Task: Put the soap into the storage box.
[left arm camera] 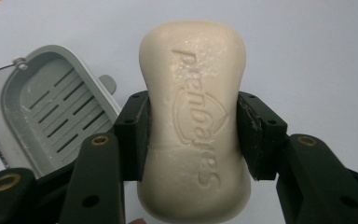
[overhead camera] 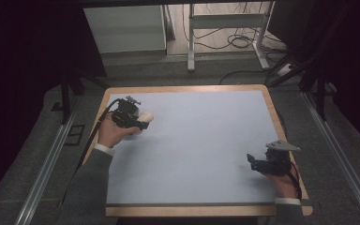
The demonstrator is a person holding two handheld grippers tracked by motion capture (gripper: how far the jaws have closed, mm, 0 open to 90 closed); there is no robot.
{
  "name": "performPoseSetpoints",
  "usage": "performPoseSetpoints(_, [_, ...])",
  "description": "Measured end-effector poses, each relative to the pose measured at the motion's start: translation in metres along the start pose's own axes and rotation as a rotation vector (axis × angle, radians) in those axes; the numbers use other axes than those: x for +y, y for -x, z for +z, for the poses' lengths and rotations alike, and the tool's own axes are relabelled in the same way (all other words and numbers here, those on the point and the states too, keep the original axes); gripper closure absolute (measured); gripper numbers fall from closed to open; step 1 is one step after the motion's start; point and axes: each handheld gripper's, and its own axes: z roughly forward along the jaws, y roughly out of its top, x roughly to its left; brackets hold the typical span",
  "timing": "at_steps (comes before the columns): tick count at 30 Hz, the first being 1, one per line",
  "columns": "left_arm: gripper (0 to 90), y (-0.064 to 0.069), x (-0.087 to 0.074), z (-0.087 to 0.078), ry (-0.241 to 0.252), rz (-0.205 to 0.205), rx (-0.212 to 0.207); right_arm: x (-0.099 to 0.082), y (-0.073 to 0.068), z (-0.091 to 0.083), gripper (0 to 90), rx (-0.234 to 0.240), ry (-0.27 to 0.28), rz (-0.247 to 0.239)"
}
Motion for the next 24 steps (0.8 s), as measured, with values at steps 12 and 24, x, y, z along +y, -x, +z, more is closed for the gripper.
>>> performPoseSetpoints(12, [49.5, -0.019, 0.003, 0.003, -0.010, -0.043, 0.022, 0.000, 0.000, 0.000, 9.3, -0.003, 0.000, 0.001])
performPoseSetpoints(24, [49.5, -0.030, 0.005, 0.006, -0.013, -0.068, 0.057, -0.001, 0.001, 0.001, 9.3, -0.004, -0.003, 0.003])
